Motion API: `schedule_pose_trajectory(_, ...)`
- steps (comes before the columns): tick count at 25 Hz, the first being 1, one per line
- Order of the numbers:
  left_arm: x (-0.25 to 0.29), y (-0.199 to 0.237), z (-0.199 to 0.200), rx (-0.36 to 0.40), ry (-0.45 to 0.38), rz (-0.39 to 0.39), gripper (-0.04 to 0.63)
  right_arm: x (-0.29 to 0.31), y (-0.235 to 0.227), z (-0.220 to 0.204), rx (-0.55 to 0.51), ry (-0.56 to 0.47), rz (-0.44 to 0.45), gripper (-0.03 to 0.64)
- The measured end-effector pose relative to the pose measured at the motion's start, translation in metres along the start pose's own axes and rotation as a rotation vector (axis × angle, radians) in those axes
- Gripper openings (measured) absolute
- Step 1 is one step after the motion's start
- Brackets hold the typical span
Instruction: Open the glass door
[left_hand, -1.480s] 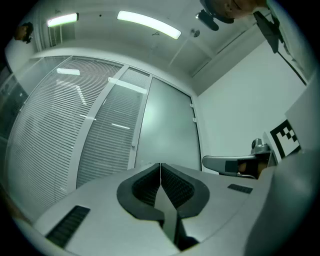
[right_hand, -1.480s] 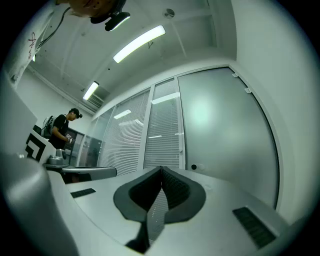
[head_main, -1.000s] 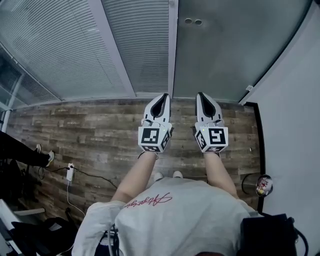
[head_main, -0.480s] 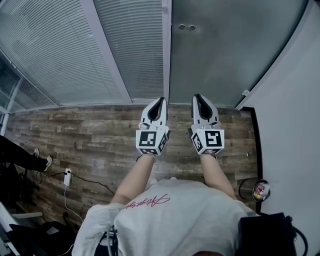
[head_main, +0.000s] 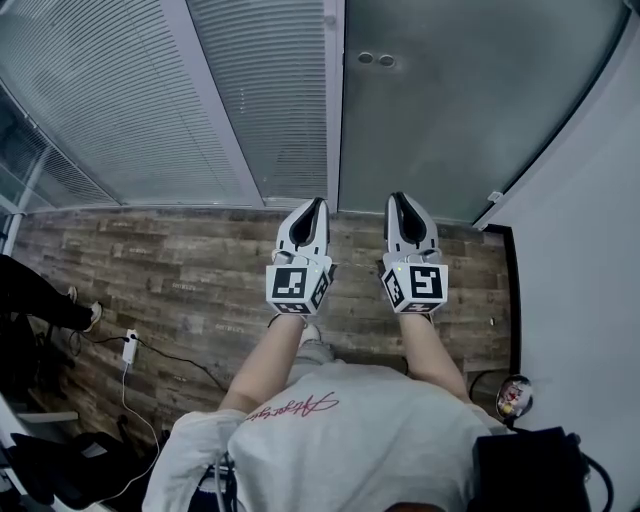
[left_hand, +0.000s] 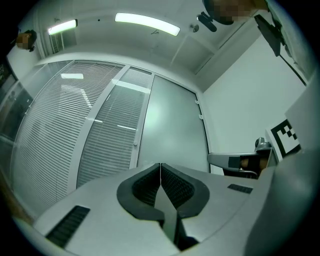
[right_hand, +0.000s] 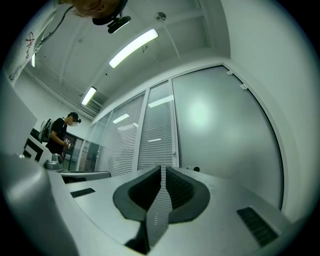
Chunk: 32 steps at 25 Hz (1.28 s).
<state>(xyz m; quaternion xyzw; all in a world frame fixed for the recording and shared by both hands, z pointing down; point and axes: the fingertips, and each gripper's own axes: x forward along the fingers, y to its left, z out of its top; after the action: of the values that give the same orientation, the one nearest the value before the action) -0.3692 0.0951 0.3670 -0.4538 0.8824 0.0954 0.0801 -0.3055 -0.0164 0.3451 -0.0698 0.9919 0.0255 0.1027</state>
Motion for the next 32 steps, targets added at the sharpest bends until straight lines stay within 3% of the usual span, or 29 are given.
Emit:
schedule_pose_trajectory(8,0.035,0.017,-0.013,-0.006,0.005,-0.005,0.017,0.036,-0.007,-0.016,-0.011,0.012,0.019,0.018)
schedule_pose_trajectory(19,0.132,0.071,-0.035,-0.026,0.013,-0.034,0.017,0.132,-0.035,-0.040,-0.036,0.016,-0.013,0.025)
schedule_pose_trajectory(32,0.250,0.121,-0.051,-0.026,0.037,-0.145,0.017,0.254,-0.076,-0.062,-0.034,0.036,-0.094,0.085)
